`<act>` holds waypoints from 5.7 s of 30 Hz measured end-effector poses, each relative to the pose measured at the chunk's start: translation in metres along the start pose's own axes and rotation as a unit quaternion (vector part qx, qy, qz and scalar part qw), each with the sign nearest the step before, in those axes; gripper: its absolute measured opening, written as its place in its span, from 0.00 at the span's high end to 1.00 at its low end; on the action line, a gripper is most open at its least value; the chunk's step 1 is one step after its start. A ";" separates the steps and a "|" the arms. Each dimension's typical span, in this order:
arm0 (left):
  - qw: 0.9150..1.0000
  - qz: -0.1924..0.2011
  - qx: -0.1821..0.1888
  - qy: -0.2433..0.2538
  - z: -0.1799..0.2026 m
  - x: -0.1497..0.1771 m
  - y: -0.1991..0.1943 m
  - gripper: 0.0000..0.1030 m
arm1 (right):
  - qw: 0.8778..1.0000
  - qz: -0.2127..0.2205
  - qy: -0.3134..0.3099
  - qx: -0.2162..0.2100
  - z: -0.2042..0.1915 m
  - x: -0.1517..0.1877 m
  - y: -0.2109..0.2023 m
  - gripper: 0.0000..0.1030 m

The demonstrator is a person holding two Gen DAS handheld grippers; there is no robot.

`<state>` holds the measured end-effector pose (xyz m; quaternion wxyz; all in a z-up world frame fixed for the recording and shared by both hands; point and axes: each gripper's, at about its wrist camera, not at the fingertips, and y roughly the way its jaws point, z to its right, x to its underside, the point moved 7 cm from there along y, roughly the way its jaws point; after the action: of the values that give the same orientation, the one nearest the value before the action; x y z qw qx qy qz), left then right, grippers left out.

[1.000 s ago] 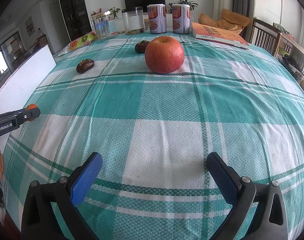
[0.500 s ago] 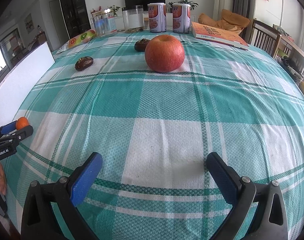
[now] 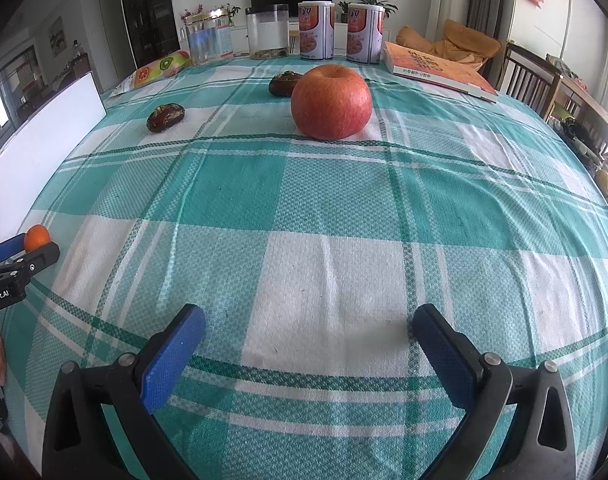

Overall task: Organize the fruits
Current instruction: 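Grasp the tangerine with the left tool while the right tool grasps a dark brown fruit, then drop the tangerine into the box with the left tool while the right tool drops the brown fruit in, then move both open tools back over the table toward the apple and brown fruit, then grasp the red apple with the right tool while the left tool grasps the last brown fruit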

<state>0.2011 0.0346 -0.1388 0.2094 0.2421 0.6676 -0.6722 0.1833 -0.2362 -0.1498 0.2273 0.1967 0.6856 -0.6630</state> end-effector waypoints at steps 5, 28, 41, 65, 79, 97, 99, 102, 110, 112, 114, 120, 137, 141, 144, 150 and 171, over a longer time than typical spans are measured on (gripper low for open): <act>1.000 0.000 0.000 0.000 0.000 0.000 0.000 0.08 | 1.000 -0.004 -0.002 0.000 0.000 0.000 0.001 0.00; 1.000 0.000 0.000 0.000 0.000 0.000 0.001 0.07 | 0.990 -0.055 -0.041 -0.120 -0.158 -0.183 0.119 0.28; 1.000 -0.001 0.001 -0.001 0.000 0.000 0.001 0.07 | 0.983 -0.029 -0.106 -0.144 -0.106 -0.113 0.052 0.55; 0.997 0.023 0.044 0.055 0.022 0.001 -0.011 0.68 | 0.990 -0.046 -0.082 -0.107 -0.023 0.006 -0.021 0.46; 0.982 0.082 0.121 -0.116 -0.094 -0.038 -0.182 0.68 | 0.944 -0.008 -0.152 -0.291 -0.223 -0.062 -0.110 0.56; 0.964 -0.012 -0.077 -0.253 -0.282 0.010 -0.138 0.27 | 0.880 -0.054 -0.323 -0.344 -0.452 -0.032 -0.133 0.49; 0.966 0.031 -0.078 -0.246 -0.271 -0.006 -0.159 0.17 | 0.886 -0.006 -0.293 -0.359 -0.431 -0.060 -0.163 0.44; 0.970 0.082 -0.059 -0.222 -0.237 -0.029 -0.186 0.08 | 0.894 0.068 -0.247 -0.367 -0.387 -0.094 -0.199 0.23; 0.986 0.096 0.058 -0.124 -0.091 -0.045 -0.170 0.06 | 0.964 0.097 -0.172 -0.179 -0.219 -0.077 -0.113 0.01; 0.990 0.068 0.082 -0.097 -0.052 -0.037 -0.147 0.06 | 0.981 0.062 -0.135 -0.128 -0.161 -0.054 -0.072 0.01; 0.992 0.032 0.101 -0.072 -0.010 -0.024 -0.115 0.06 | 0.992 0.037 -0.093 -0.081 -0.098 -0.034 -0.045 0.01; 0.995 -0.013 0.096 0.017 0.069 0.005 -0.044 0.06 | 1.000 0.026 0.004 0.009 0.029 0.009 -0.033 0.01; 0.999 -0.005 0.028 0.032 0.064 -0.007 0.007 0.03 | 0.999 0.001 0.024 0.039 0.048 0.029 -0.015 0.00; 0.999 -0.006 0.026 0.033 0.064 -0.007 0.008 0.01 | 0.999 0.001 0.024 0.039 0.047 0.029 -0.015 0.00; 0.999 -0.007 0.026 0.032 0.064 -0.007 0.008 0.01 | 0.999 -0.004 0.030 0.031 0.048 0.030 -0.014 0.00; 0.999 -0.007 0.026 0.033 0.064 -0.008 0.008 0.01 | 0.997 -0.017 0.057 -0.053 0.042 -0.009 -0.022 0.00; 0.999 -0.007 0.026 0.033 0.064 -0.008 0.008 0.01 | 0.997 0.020 0.035 -0.065 0.033 -0.131 0.075 0.35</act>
<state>0.2095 -0.0296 -0.1414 0.1763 0.2646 0.6579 -0.6827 0.3354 -0.2616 -0.1373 0.2286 0.2187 0.7308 -0.6049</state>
